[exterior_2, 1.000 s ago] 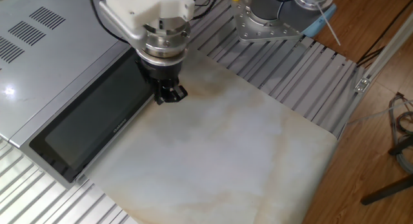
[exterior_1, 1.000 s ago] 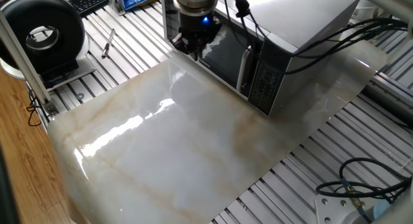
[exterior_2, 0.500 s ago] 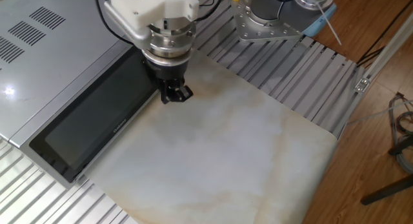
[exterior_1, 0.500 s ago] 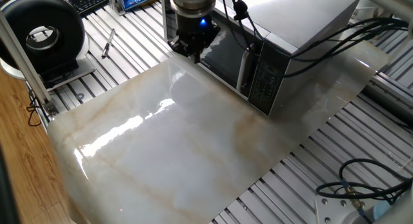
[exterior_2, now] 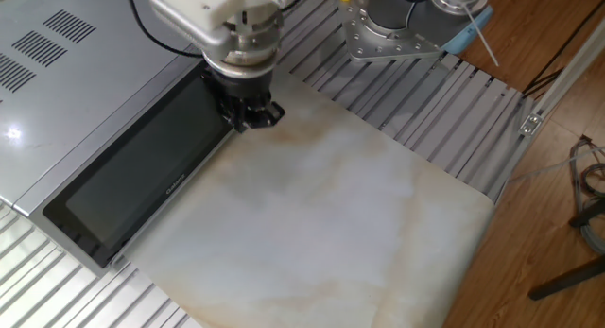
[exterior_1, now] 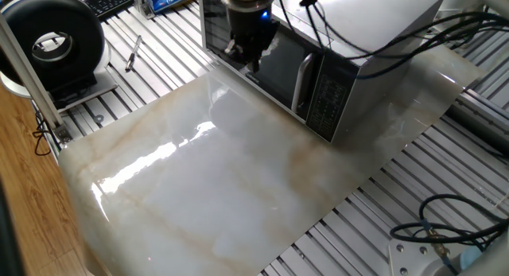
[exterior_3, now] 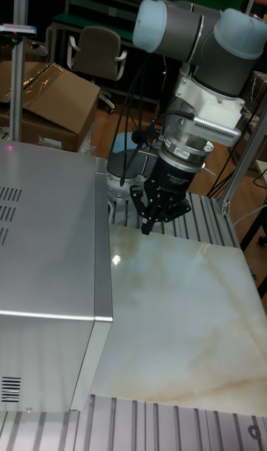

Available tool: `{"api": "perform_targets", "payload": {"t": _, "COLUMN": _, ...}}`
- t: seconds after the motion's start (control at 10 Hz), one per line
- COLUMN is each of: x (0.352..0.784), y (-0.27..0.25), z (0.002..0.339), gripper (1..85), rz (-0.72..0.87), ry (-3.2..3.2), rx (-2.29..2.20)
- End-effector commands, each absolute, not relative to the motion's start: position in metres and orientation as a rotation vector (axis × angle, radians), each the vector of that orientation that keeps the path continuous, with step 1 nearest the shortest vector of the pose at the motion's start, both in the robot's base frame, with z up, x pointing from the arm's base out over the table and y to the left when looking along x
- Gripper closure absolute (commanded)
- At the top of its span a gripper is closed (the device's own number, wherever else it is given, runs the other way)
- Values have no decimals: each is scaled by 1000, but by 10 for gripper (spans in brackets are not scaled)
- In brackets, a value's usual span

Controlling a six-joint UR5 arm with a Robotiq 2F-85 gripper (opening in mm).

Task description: Open the microwave door

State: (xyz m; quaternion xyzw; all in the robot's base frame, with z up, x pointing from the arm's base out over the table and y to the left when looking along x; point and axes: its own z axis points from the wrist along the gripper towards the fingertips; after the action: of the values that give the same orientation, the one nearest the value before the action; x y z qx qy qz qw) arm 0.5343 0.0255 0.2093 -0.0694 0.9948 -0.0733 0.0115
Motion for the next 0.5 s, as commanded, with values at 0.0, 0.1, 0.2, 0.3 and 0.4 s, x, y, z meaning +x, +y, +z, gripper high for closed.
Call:
{"api": "perform_targets", "payload": {"t": 0.0, "x": 532, "y": 12, "z": 220, "gripper": 847, "rz": -287, "ry": 3074, "rx": -455}}
{"api": "perform_targets", "payload": {"t": 0.1, "x": 527, "y": 15, "z": 222, "gripper": 847, "rz": -288, "ry": 3098, "rx": -390}}
{"api": "perform_targets", "payload": {"t": 0.2, "x": 516, "y": 18, "z": 225, "gripper": 847, "rz": -299, "ry": 3150, "rx": -311}}
{"api": "perform_targets", "payload": {"t": 0.3, "x": 514, "y": 26, "z": 226, "gripper": 847, "rz": -264, "ry": 3163, "rx": -279}}
{"api": "perform_targets", "payload": {"t": 0.4, "x": 504, "y": 47, "z": 225, "gripper": 847, "rz": -141, "ry": 3208, "rx": -202}}
